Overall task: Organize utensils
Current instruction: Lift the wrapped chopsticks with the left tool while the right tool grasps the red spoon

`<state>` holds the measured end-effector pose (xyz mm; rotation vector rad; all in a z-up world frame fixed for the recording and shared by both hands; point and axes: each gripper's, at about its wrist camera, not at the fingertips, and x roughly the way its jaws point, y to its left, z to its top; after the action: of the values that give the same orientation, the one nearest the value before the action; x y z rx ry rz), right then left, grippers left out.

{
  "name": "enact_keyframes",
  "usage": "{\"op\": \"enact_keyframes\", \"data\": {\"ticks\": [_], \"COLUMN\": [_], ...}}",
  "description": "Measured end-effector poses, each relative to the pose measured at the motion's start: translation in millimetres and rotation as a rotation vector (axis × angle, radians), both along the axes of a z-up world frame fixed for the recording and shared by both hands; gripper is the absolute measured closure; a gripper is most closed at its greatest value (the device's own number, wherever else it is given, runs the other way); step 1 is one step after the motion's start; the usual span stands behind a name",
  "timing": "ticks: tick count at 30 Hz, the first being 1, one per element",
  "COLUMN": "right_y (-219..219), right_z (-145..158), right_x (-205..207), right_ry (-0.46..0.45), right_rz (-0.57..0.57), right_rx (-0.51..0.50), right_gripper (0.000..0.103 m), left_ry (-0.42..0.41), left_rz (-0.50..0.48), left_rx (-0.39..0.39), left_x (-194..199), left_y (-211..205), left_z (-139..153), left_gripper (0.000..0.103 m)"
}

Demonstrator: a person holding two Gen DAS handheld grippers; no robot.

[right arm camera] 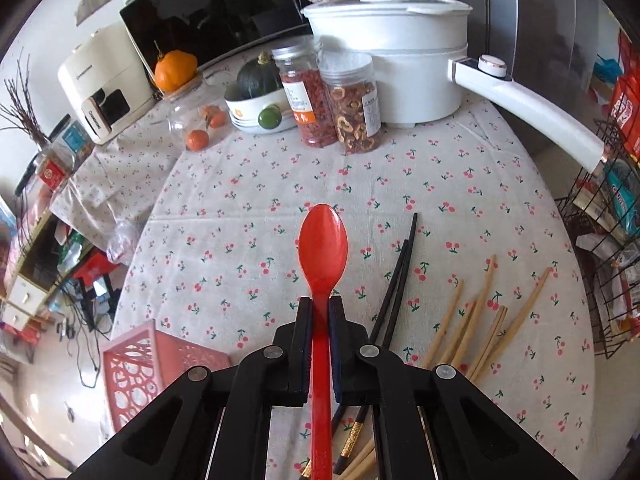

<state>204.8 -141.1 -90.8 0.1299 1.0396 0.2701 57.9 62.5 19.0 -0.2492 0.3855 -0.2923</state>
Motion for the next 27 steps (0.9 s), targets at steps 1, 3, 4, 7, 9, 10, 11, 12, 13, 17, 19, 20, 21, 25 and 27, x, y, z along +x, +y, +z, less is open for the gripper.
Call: {"op": "enact_keyframes", "data": {"ticks": [1,3,4,7,9,10,11,12,13,17,19,20,21,25,27], "right_y": [-1.3,-4.7,-6.5,-13.9,-19.2,-21.5,-23.6,-25.3,-26.4,-29.9,-30.7,-31.2,-32.3,-30.2,-27.9], "right_z": [8.7,25.7,33.9,54.7,64.7,68.7,71.2,72.9,74.0,76.8,75.7,75.3,75.0,73.6,72.2], "right_x": [-5.4,-17.2,-22.9,-37.8,-46.2,-49.3,-50.8,-52.1,-53.3,-54.4,-54.8,-54.3,-54.3,-53.6,-54.4], "right_ry": [-0.027,-0.086,-0.116,-0.193,-0.23,-0.242,-0.25,-0.257,-0.262,-0.287,-0.295,-0.297,-0.299,-0.305,-0.311], "right_rz": [-0.006,-0.012,-0.013,-0.019,-0.026,-0.031,-0.036,-0.04,-0.042,-0.047,-0.048,-0.049,-0.052,-0.039,-0.034], "right_rx": [0.021,0.058,0.073,0.109,0.127,0.133,0.14,0.148,0.156,0.167,0.17,0.17,0.174,0.178,0.175], "right_gripper": [0.095,0.095,0.095,0.095,0.095,0.095,0.095,0.095,0.095,0.095,0.095,0.095,0.095,0.095,0.095], "left_ry": [-0.015,-0.05,-0.069,-0.123,-0.151,-0.166,-0.181,-0.19,-0.193,-0.163,-0.149,-0.139,-0.129,-0.08,-0.049], "left_rz": [0.009,0.036,0.051,0.086,0.097,0.103,0.109,0.118,0.129,0.158,0.167,0.169,0.171,0.162,0.146], "left_rx": [-0.001,0.007,0.018,0.053,0.085,0.106,0.126,0.142,0.148,0.158,0.165,0.169,0.174,0.201,0.203], "left_x": [-0.6,-2.1,-2.3,-0.8,3.1,5.1,6.5,8.1,10.1,23.1,29.1,31.6,33.9,39.9,40.1], "left_y": [0.4,-0.3,-1.9,-9.1,-16.1,-19.9,-23.1,-25.8,-27.2,-32.2,-33.8,-35.0,-35.6,-40.0,-41.8], "left_z": [1.0,2.1,2.4,-3.1,-8.1,-10.3,-12.4,-15.0,-17.7,-30.3,-37.3,-40.9,-44.3,-56.7,-60.0], "left_gripper": [0.092,0.092,0.092,0.092,0.092,0.092,0.092,0.092,0.092,0.092,0.092,0.092,0.092,0.092,0.091]}}
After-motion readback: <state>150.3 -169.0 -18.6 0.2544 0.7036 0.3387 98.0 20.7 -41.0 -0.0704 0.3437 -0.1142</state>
